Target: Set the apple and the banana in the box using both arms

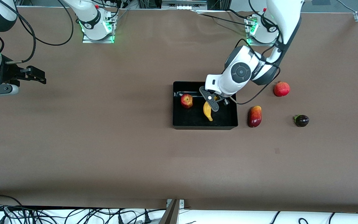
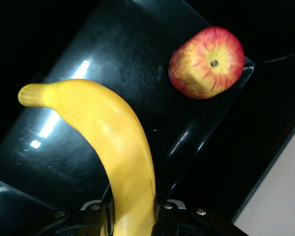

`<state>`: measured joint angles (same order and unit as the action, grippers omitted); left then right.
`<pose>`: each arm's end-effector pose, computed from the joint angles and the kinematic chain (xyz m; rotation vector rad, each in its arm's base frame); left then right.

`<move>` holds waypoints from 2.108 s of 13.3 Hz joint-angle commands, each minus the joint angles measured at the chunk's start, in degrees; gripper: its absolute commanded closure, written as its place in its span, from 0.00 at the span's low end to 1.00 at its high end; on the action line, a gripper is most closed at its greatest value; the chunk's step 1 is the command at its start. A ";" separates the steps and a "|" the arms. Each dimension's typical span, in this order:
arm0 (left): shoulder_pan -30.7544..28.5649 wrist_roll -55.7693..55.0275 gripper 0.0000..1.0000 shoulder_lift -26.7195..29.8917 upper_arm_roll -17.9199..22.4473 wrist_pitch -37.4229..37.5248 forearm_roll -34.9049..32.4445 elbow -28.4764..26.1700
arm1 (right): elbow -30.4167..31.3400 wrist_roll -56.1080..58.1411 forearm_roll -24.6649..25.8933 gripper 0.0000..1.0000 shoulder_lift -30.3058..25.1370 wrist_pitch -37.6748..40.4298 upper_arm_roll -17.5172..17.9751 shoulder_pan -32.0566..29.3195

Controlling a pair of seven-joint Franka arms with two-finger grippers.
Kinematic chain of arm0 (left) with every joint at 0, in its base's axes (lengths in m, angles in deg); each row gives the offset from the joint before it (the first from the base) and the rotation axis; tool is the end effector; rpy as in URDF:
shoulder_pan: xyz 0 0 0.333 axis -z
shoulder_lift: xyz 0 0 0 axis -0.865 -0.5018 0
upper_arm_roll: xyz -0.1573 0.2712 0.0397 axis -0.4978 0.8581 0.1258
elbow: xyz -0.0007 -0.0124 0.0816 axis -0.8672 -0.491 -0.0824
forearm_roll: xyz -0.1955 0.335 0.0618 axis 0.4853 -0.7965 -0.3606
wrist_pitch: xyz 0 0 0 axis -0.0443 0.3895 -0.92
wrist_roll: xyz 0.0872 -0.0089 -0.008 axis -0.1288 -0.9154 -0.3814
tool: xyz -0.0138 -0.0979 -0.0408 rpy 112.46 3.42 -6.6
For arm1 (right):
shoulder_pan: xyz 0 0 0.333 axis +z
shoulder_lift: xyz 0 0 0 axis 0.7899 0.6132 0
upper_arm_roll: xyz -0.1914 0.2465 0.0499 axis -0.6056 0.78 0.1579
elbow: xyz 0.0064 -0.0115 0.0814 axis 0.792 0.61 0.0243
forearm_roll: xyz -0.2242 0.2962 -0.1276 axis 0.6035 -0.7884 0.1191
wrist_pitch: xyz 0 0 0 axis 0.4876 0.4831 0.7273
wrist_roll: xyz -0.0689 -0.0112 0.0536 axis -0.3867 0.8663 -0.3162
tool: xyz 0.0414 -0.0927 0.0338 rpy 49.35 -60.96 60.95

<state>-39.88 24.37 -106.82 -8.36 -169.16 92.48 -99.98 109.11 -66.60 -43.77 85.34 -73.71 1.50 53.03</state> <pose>0.5044 -0.3271 0.2498 2.6462 -1.3381 -0.1419 0.5735 0.0059 0.5565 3.1021 0.2002 -0.1775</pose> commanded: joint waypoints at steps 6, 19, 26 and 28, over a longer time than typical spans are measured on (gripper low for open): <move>1.09 0.60 0.00 -0.92 3.19 -0.12 0.93 0.21 | -0.46 -0.76 -1.04 0.00 -0.38 0.89 0.00 -0.24; -18.85 -2.91 0.00 29.22 8.19 36.95 -7.75 9.08 | -0.46 -0.76 -1.04 0.00 -0.38 0.89 0.08 -0.24; -23.08 -12.92 0.00 30.02 9.00 41.45 -8.13 12.25 | -0.46 -0.76 -1.04 0.00 -0.38 0.98 0.17 -0.24; -23.08 -14.34 0.00 30.20 9.08 42.25 -7.95 12.60 | -0.46 -0.76 -1.04 0.00 -0.38 0.89 0.17 -0.24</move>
